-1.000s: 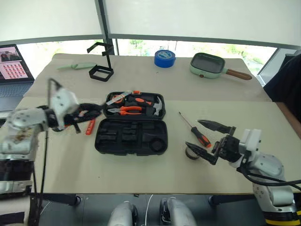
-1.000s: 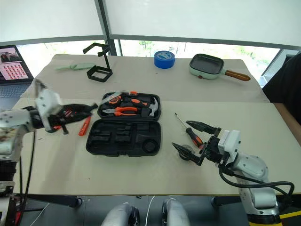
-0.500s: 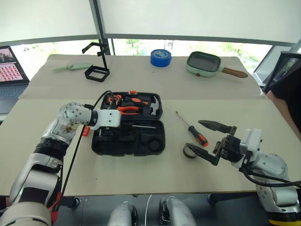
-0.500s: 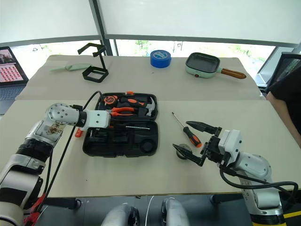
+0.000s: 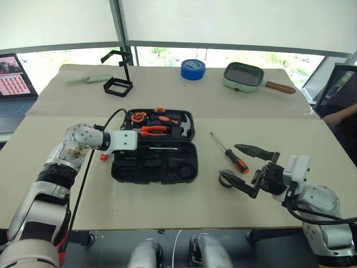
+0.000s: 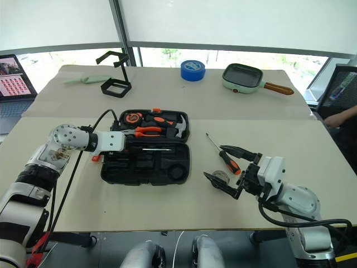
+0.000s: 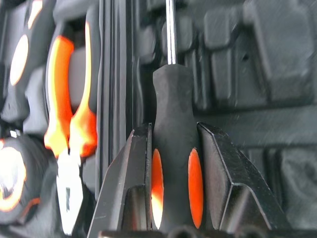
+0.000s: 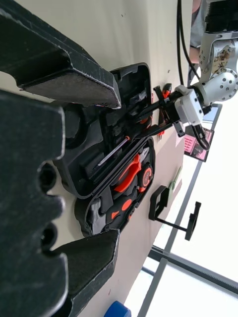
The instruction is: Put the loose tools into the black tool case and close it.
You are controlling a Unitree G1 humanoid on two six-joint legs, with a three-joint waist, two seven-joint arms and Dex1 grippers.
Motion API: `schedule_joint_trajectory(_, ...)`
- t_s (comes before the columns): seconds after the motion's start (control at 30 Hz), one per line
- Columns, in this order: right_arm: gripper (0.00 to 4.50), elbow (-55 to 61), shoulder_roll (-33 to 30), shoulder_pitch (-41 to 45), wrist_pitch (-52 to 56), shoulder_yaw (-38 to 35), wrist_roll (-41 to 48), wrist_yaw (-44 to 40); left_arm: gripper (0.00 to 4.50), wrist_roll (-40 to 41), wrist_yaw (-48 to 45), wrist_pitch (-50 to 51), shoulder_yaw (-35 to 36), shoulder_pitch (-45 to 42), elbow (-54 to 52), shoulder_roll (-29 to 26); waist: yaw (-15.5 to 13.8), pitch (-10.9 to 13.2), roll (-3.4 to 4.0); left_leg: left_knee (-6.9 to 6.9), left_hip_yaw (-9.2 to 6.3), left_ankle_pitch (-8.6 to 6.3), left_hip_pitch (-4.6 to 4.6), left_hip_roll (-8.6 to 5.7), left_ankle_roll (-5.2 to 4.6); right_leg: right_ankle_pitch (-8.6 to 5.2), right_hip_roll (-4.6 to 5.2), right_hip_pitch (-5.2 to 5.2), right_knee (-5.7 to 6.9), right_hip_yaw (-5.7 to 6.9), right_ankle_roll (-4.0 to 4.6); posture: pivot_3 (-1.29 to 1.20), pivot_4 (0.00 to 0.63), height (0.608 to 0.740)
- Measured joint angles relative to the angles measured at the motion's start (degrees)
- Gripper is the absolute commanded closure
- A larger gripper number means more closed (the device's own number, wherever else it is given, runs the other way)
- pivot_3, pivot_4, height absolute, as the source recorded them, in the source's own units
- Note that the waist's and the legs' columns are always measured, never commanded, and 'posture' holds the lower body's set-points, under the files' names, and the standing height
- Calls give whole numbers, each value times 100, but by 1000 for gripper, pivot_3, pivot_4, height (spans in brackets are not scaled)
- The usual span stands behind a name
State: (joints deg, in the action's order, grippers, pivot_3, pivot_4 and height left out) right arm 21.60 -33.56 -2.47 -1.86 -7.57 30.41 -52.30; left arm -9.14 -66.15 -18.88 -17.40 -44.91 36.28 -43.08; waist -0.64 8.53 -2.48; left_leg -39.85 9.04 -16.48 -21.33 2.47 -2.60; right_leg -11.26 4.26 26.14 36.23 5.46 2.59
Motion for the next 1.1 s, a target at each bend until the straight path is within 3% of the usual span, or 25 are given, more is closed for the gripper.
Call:
schedule_joint_trajectory(0.33, 0, 23, -3, -7, 106, 7, 6, -10, 3593, 5, 94, 131, 57, 5, 28, 139, -18, 0, 0, -4, 2, 0, 1, -2, -1, 1, 4, -3, 1, 0, -2, 0, 150, 740)
schedule_joint_trajectory(0.4, 0, 36, -3, -8, 113, 10, 9, -15, 2589, 38, 99, 176, 99, 28, 18, 172, -26, 0, 0, -5, 2, -1, 1, -4, -1, 2, 5, -4, 1, 0, -3, 0, 150, 740)
schedule_joint_trajectory(0.53, 0, 158, -19, -140, 292, 23, 36, -24, 1298, 580, 273, 116, 551, 339, -358, 497, -59, 0, 1, -13, -1, 2, -5, -5, 4, 4, 12, -4, 0, 1, -5, 0, 150, 740)
schedule_joint_trajectory(0.73, 0, 369, -26, -421, 476, 26, 176, -44, 1298, 1190, 349, 546, 1006, 762, -1090, 569, 15, 0, 1, -15, 1, 9, -4, -2, 16, 5, 9, -4, 0, -3, -8, 0, 150, 740)
schedule_joint_trajectory(0.77, 0, 386, -25, -436, 496, 29, 185, -42, 1838, 1267, 396, 733, 1064, 851, -1235, 569, 13, -1, 1, -14, 0, 9, -3, -2, 16, 5, 7, -4, 1, -2, -8, 0, 150, 740)
schedule_joint_trajectory(0.87, 0, 397, -16, -436, 502, 42, 187, -26, 2686, 1327, 602, 1127, 1165, 1026, -1310, 593, 7, 0, 1, -13, 0, 6, 0, -2, 11, 5, 6, -5, 2, -2, -8, 0, 150, 740)
schedule_joint_trajectory(1.0, 0, 397, -3, -418, 506, 77, 186, -20, 4256, 1232, 929, 1440, 1154, 1169, -1242, 724, -5, 0, 1, -14, 0, 7, -2, -3, 12, 5, 6, -5, 0, -1, -9, 0, 150, 740)
schedule_joint_trajectory(1.1, 0, 386, -4, -369, 506, 77, 187, -31, 4417, 1133, 986, 1625, 1094, 1192, -1252, 765, -10, -1, 1, -14, 0, 7, -2, -4, 13, 6, 8, -6, -1, -2, -10, 0, 150, 740)
